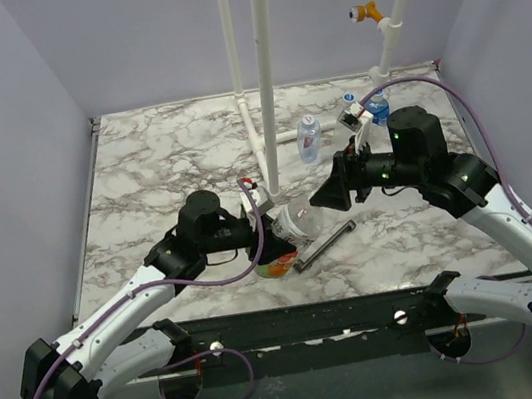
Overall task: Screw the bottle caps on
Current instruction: Screw the bottle cap onto the plastic bottle.
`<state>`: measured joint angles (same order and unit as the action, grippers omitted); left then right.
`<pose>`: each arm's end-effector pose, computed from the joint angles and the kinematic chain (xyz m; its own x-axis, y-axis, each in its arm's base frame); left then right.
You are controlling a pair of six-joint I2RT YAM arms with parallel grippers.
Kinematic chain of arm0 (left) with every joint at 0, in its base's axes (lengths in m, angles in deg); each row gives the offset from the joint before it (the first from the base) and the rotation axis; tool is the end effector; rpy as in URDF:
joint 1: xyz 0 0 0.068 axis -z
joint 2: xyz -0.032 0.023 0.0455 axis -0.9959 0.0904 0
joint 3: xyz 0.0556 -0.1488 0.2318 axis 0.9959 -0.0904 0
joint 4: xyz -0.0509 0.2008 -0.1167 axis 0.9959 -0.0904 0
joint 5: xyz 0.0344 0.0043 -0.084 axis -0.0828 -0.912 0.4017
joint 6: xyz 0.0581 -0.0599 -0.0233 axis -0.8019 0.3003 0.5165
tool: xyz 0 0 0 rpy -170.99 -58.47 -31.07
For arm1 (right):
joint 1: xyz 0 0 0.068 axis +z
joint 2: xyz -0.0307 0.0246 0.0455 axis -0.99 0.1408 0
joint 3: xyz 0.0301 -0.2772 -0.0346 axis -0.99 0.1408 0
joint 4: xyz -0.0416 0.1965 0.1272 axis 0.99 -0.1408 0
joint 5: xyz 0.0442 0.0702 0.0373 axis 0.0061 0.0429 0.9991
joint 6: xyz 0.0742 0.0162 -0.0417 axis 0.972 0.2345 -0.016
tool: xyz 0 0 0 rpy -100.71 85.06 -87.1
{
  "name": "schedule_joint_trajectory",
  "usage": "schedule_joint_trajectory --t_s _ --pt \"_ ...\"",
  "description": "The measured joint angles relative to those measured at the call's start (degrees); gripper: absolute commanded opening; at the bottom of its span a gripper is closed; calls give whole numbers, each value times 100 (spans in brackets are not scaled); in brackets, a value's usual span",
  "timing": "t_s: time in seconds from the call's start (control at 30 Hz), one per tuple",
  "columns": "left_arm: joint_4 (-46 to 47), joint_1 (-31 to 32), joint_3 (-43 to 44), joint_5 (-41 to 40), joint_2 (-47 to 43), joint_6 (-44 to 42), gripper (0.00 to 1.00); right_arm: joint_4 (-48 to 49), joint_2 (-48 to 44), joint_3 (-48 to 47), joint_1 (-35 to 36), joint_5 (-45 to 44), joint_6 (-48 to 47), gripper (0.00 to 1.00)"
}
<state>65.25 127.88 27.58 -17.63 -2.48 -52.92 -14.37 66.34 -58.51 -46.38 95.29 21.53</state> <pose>0.1300 -0.1860 0.2935 -0.2906 0.2038 -0.9349 0.9486 0.1894 -0.2536 0.1536 0.1523 0.3880 -0.5989 -0.0714 -0.7976 -0.6963 0.5383 0.4747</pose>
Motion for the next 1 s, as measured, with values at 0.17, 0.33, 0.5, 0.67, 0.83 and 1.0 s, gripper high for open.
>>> schedule_joint_trajectory --t_s 0.17,0.33,0.5,0.67,0.83,1.0 --pt "98 -109 0 254 13 138 0 -11 11 2 0 227 -72 62" --pt "203 -144 0 348 39 210 0 -4 15 2 0 413 -79 54" --pt "229 -149 0 411 120 245 0 42 22 17 0 459 -39 54" --pt "229 -151 0 444 164 256 0 111 39 70 -2 474 48 40" --pt "225 -173 0 455 166 267 0 107 107 72 -37 385 98 19" --pt "223 -170 0 203 254 306 0 28 190 63 -39 151 319 12"
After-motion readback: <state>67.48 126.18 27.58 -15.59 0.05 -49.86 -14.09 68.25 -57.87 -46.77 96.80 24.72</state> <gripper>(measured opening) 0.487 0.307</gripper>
